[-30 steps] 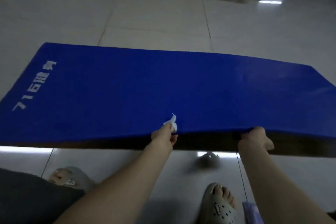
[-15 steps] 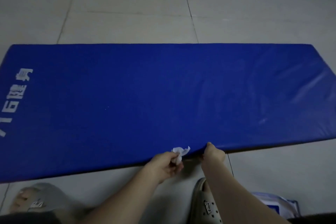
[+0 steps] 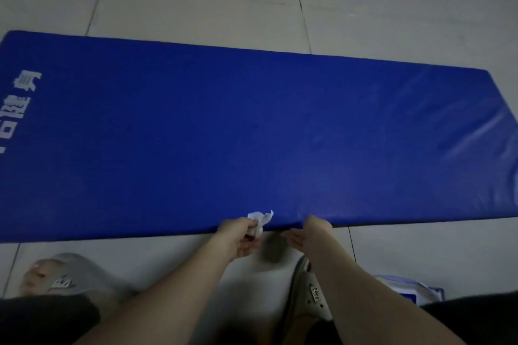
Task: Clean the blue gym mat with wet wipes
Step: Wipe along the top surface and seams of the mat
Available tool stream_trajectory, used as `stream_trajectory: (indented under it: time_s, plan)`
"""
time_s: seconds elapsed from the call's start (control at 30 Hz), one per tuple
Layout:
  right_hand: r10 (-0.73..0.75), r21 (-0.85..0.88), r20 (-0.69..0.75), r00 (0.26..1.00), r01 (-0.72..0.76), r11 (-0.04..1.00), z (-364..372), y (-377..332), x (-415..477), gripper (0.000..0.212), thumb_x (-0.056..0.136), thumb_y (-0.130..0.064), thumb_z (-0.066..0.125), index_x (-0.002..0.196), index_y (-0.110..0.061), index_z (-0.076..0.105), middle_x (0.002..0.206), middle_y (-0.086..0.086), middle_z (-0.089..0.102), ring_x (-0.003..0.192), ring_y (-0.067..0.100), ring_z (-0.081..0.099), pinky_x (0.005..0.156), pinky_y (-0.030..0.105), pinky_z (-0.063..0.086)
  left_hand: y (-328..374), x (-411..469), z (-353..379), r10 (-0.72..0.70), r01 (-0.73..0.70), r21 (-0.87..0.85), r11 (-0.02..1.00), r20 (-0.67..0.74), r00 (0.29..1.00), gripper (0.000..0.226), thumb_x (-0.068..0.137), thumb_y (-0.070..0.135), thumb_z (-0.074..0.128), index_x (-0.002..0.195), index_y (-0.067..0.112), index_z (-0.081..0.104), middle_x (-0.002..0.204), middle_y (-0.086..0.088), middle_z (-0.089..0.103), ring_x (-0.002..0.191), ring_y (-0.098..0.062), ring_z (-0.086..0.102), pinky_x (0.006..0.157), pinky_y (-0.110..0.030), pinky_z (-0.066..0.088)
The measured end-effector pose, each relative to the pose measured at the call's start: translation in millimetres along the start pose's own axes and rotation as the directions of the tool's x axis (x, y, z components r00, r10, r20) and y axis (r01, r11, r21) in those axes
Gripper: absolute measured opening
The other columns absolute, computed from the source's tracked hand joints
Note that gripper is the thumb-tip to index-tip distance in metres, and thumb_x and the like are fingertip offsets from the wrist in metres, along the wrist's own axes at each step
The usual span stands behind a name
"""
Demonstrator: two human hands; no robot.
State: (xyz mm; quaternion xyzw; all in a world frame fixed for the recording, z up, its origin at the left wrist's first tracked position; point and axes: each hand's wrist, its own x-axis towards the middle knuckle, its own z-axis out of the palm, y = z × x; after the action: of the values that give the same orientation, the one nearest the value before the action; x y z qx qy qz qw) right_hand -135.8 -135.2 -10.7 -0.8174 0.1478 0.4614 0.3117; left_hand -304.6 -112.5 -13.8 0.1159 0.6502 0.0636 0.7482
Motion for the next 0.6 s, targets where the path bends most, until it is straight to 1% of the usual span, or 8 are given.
stream_trajectory:
  time_s: [0.07, 0.13, 0.2, 0.3, 0.37, 0.47, 0.53, 0.6]
  plan:
    - [-0.11, -0.184, 0.12, 0.987, 0.131, 0.974, 14, 4, -19, 0.024, 0.1, -0.029, 0.052, 0.114, -0.01, 0.054, 0.105, 0.011, 0.067, 0.091, 0.029, 0.07, 0.065, 0.034, 0.052, 7, 0, -3, 0.028, -0.026, 0.076, 0.997, -0.028, 0.999, 0.017, 0.094, 0.02, 0.067, 0.102, 0.005, 0.07, 0.075, -0.004, 0.066, 0.058, -0.013, 0.063, 0.048, -0.022, 0.048]
    - [-0.18, -0.217, 0.252, 0.951, 0.237, 0.947, 38, 10, -38, 0.028, 0.091, -0.025, 0.064, 0.108, -0.001, 0.065, 0.1, 0.015, 0.073, 0.089, 0.033, 0.072, 0.07, 0.043, 0.06, 14, 2, -11, 0.076, -0.063, 0.166, 0.984, -0.072, 0.994, 0.026, 0.091, 0.027, 0.07, 0.106, 0.005, 0.069, 0.082, -0.004, 0.063, 0.068, -0.012, 0.061, 0.051, -0.023, 0.039]
    - [-0.263, -0.285, 0.372, 0.89, 0.379, 0.88, 64, 14, -53, 0.022, 0.086, -0.016, 0.072, 0.095, 0.004, 0.07, 0.09, 0.019, 0.074, 0.082, 0.036, 0.073, 0.073, 0.051, 0.062, 24, 3, -21, 0.083, -0.071, 0.149, 0.986, -0.079, 0.993, 0.02, 0.095, 0.025, 0.063, 0.102, 0.007, 0.069, 0.082, -0.006, 0.067, 0.075, -0.02, 0.061, 0.056, -0.027, 0.041]
    - [-0.368, -0.383, 0.483, 0.794, 0.57, 0.727, 84, 17, -73, 0.015, 0.091, -0.021, 0.07, 0.093, -0.007, 0.074, 0.092, 0.011, 0.074, 0.09, 0.028, 0.072, 0.079, 0.043, 0.062, 41, 2, -43, 0.079, -0.076, 0.087, 0.993, -0.028, 0.996, 0.017, 0.099, 0.017, 0.055, 0.093, 0.014, 0.071, 0.069, -0.006, 0.073, 0.068, -0.023, 0.072, 0.06, -0.03, 0.051]
    - [-0.454, -0.448, 0.502, 0.736, 0.67, 0.591, 88, 23, -73, 0.015, 0.093, -0.019, 0.062, 0.098, -0.01, 0.074, 0.097, 0.008, 0.072, 0.091, 0.023, 0.068, 0.08, 0.038, 0.06, 50, -1, -53, 0.082, -0.089, 0.08, 0.993, 0.085, 0.993, 0.014, 0.091, 0.012, 0.063, 0.098, 0.013, 0.076, 0.078, -0.008, 0.076, 0.063, -0.022, 0.074, 0.055, -0.029, 0.056]
    - [-0.547, -0.538, 0.481, 0.685, 0.723, 0.433, 91, 27, -69, 0.016, 0.095, -0.01, 0.054, 0.092, -0.01, 0.07, 0.098, 0.01, 0.066, 0.084, 0.022, 0.064, 0.072, 0.034, 0.056, 57, 1, -58, 0.09, -0.105, 0.093, 0.99, 0.152, 0.984, 0.032, 0.07, 0.01, 0.076, 0.102, 0.013, 0.075, 0.087, -0.013, 0.07, 0.07, -0.025, 0.067, 0.06, -0.031, 0.057]
    - [-0.57, -0.545, 0.513, 0.642, 0.756, 0.361, 95, 27, -62, 0.021, 0.097, -0.015, 0.057, 0.077, -0.014, 0.064, 0.088, 0.008, 0.065, 0.07, 0.017, 0.062, 0.057, 0.022, 0.05, 61, 6, -60, 0.098, -0.114, 0.129, 0.985, 0.123, 0.988, 0.026, 0.079, 0.01, 0.069, 0.104, 0.01, 0.072, 0.086, -0.013, 0.064, 0.072, -0.025, 0.059, 0.067, -0.034, 0.054]
    - [-0.598, -0.549, 0.499, 0.627, 0.763, 0.343, 97, 26, -54, 0.037, 0.098, -0.028, 0.061, 0.063, -0.019, 0.053, 0.071, 0.003, 0.061, 0.055, 0.01, 0.052, 0.043, 0.011, 0.033, 66, 13, -65, 0.107, -0.131, 0.2, 0.971, 0.123, 0.987, 0.02, 0.084, 0.011, 0.065, 0.102, 0.007, 0.072, 0.085, -0.014, 0.067, 0.07, -0.024, 0.062, 0.071, -0.033, 0.054]
